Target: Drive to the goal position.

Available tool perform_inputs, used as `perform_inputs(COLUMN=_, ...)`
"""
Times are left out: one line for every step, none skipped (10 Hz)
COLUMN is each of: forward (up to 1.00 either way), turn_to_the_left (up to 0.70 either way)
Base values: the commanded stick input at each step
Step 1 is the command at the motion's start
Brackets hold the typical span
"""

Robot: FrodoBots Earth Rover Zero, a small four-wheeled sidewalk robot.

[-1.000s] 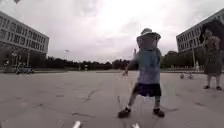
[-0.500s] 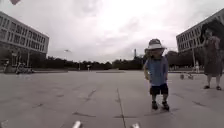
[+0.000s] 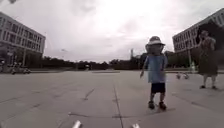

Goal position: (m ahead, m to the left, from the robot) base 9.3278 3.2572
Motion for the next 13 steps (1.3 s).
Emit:
perform_inputs(forward=0.00, turn_to_the_left=0.00)
perform_inputs(forward=0.00, turn_to_the_left=0.00)
perform_inputs(forward=0.00, turn_to_the_left=0.00)
perform_inputs(forward=0.00, turn_to_the_left=0.00)
perform_inputs(forward=0.00, turn_to_the_left=0.00)
perform_inputs(forward=0.00, turn_to_the_left=0.00)
perform_inputs(forward=0.00, turn_to_the_left=0.00)
perform_inputs(forward=0.00, turn_to_the_left=0.00)
perform_inputs(forward=0.00, turn_to_the_left=0.00)
perform_inputs(forward=0.00, turn_to_the_left=-0.03)
perform_inputs(forward=0.00, turn_to_the_left=0.00)
perform_inputs(forward=0.00, turn_to_the_left=0.00)
perform_inputs(forward=0.00, turn_to_the_left=0.02)
